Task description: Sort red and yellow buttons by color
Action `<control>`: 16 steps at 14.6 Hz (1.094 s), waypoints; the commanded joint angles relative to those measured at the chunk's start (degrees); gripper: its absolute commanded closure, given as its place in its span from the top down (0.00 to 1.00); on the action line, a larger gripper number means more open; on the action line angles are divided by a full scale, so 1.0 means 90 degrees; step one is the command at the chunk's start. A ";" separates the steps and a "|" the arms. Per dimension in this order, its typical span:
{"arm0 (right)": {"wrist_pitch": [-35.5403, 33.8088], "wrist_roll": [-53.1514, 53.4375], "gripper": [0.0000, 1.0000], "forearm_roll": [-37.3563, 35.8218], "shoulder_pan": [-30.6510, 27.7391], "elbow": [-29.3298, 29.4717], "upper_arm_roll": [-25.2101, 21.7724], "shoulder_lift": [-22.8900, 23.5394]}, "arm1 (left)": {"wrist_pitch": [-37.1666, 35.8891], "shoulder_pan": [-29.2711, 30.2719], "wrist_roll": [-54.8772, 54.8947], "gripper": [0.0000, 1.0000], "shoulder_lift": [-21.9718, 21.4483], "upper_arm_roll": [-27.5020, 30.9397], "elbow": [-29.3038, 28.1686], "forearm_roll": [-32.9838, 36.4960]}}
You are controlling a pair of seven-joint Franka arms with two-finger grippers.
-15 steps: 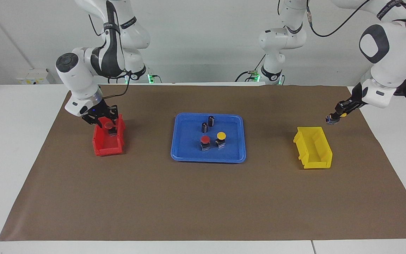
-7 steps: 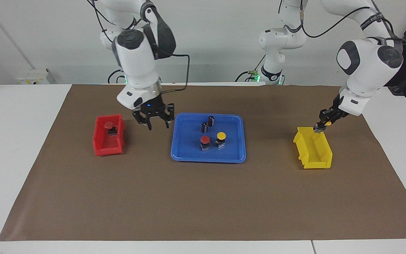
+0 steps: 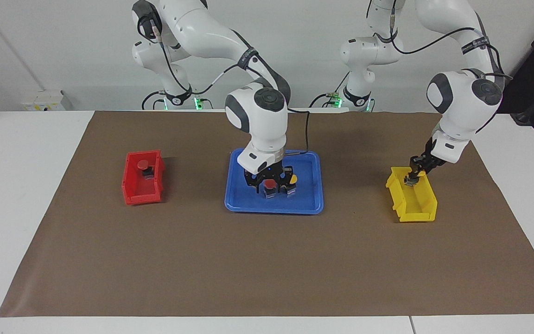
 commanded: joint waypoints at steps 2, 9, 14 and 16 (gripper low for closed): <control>0.0095 0.0095 0.68 -0.0099 0.0015 -0.0217 -0.0006 -0.0060 | 0.0706 -0.0150 -0.0140 0.02 0.0113 0.0046 -0.0369 0.0016; 0.0085 0.0115 0.68 -0.0011 0.0034 -0.0600 0.0042 -0.0216 | 0.0609 -0.0159 -0.0130 0.50 0.0122 0.0046 -0.0311 0.0016; 0.0397 0.0319 0.67 0.0009 0.0073 -0.1019 0.0121 -0.0333 | -0.0521 -0.0267 -0.0130 0.70 0.0181 0.0046 0.0507 0.0016; 0.0446 0.0329 0.66 0.0009 0.0093 -0.1117 0.0121 -0.0363 | -0.1379 -0.0277 0.0064 1.00 0.0191 0.0056 0.1064 0.0074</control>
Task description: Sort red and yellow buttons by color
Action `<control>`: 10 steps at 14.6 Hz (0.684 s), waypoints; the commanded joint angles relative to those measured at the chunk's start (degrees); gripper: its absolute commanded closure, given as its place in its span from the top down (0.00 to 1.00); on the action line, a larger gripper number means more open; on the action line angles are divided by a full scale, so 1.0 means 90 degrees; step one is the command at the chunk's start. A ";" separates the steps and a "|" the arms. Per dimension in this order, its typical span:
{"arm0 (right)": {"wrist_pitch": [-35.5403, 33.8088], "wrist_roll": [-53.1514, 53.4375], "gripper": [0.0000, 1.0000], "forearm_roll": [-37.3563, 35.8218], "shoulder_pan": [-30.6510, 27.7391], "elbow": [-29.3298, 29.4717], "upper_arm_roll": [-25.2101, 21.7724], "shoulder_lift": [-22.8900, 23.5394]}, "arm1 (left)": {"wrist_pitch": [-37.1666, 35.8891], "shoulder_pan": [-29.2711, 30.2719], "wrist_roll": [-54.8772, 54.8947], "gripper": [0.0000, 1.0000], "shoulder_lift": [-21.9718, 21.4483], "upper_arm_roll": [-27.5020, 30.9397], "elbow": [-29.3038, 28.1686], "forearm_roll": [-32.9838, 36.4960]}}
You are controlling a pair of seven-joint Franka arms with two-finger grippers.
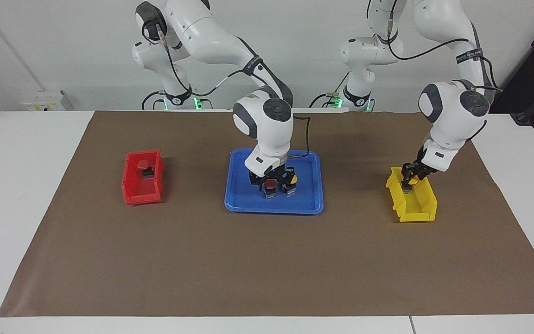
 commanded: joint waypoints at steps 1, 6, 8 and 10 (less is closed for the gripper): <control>0.0184 0.0179 0.66 0.0014 -0.0009 -0.0401 0.0044 -0.0271 | -0.1273 -0.0086 0.0466 1.00 -0.0010 0.0068 0.0882 0.0075; 0.0204 0.0150 0.25 0.0014 -0.0077 -0.0431 0.0044 -0.0281 | -0.3782 -0.0086 0.1503 1.00 -0.0176 0.0059 0.2814 0.0075; 0.0087 0.0140 0.19 0.0043 -0.0145 -0.0275 0.0044 -0.0310 | -0.4438 -0.0086 0.1894 1.00 -0.0312 0.0058 0.3295 0.0113; -0.0021 0.0034 0.19 0.0043 -0.0563 -0.0206 0.0044 -0.0669 | -0.4792 -0.0086 0.1983 1.00 -0.0332 0.0029 0.3550 0.0211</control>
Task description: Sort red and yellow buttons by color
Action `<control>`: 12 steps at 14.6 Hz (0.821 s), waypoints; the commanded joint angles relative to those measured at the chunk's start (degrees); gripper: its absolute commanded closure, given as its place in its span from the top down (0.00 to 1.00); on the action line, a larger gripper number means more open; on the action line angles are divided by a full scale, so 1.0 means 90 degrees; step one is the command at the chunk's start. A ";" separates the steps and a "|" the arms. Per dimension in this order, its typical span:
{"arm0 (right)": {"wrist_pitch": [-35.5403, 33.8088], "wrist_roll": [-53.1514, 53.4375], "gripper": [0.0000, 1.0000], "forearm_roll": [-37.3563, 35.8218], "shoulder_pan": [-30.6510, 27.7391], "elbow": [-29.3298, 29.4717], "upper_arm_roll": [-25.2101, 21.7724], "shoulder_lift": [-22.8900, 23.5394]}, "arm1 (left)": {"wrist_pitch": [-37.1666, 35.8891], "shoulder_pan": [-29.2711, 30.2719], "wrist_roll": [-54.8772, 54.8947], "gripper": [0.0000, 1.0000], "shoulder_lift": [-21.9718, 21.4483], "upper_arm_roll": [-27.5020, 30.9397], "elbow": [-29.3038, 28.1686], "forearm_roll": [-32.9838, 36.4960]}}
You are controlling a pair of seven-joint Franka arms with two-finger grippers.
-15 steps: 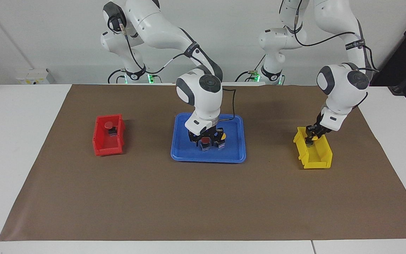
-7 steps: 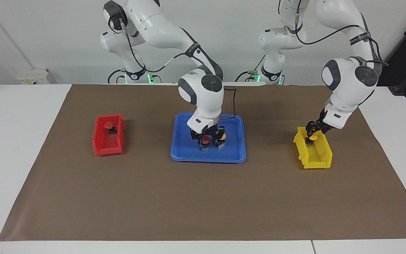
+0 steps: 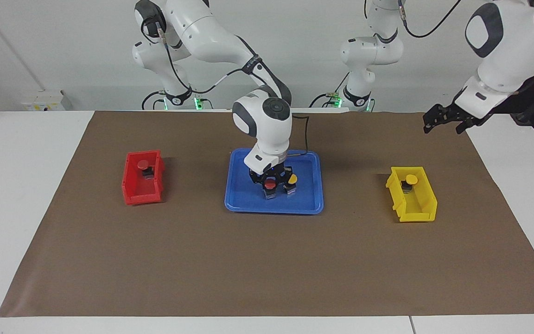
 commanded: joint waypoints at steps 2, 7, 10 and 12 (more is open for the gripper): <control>-0.0652 -0.0868 0.20 0.0089 -0.0991 -0.0127 0.0085 -0.1011 | 0.0082 -0.0118 0.0092 1.00 0.0006 -0.0044 0.0109 0.0130; -0.1604 -0.3933 0.20 0.0547 -0.2972 -0.1287 0.0076 -0.2380 | 0.2309 -0.1687 -0.3505 1.00 -0.0337 -0.0113 -0.1572 0.0061; -0.1313 -0.5089 0.20 0.0754 -0.3940 -0.1746 0.0075 -0.2527 | 0.3003 -0.2606 -0.5158 1.00 0.0121 -0.0113 -0.1747 -0.0143; -0.0883 -0.5443 0.20 0.0880 -0.4226 -0.2331 0.0076 -0.2722 | 0.3695 -0.3367 -0.6279 1.00 0.0540 -0.0103 -0.1943 -0.0144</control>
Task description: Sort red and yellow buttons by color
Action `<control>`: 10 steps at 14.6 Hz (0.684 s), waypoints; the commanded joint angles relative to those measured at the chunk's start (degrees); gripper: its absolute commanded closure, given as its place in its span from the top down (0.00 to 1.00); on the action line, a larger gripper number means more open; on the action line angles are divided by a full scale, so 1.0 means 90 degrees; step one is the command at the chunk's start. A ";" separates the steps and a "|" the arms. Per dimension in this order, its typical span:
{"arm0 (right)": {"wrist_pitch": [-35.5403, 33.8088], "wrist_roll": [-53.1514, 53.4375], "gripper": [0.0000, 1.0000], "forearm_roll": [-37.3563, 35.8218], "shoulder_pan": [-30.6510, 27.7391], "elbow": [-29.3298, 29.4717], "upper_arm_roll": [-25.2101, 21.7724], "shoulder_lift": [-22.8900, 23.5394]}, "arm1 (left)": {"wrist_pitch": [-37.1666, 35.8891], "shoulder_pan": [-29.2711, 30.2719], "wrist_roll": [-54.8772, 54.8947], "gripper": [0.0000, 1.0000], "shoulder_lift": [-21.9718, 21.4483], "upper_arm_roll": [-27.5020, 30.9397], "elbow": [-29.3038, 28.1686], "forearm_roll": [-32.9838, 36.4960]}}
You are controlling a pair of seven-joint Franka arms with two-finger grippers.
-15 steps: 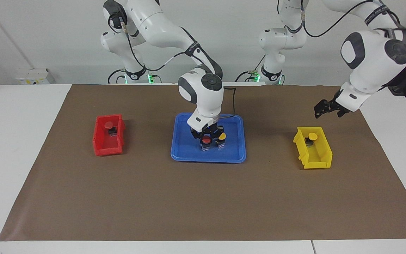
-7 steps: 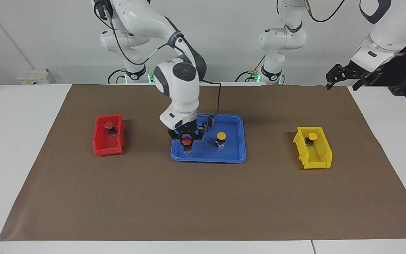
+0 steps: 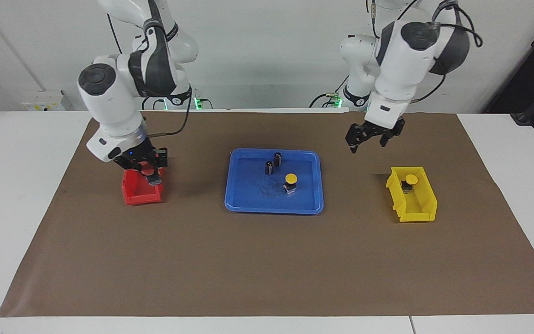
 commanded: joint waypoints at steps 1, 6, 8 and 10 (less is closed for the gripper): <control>0.0756 -0.0344 0.20 0.0271 -0.0282 -0.1087 0.0102 -0.0473 | 0.0926 -0.0881 -0.1318 1.00 0.0586 0.0134 -0.0240 -0.0073; 0.1714 -0.0813 0.20 0.0271 -0.0469 -0.2007 0.0102 -0.0747 | 0.1730 -0.1509 -0.1918 1.00 0.1447 0.0134 -0.0241 -0.0073; 0.1949 -0.0833 0.20 0.0271 -0.0478 -0.2261 0.0102 -0.0796 | 0.1856 -0.1607 -0.1995 1.00 0.1749 0.0143 -0.0202 -0.0073; 0.2299 -0.0940 0.20 0.0271 -0.0488 -0.2456 0.0102 -0.0757 | 0.2042 -0.1607 -0.2016 1.00 0.1887 0.0144 -0.0201 -0.0073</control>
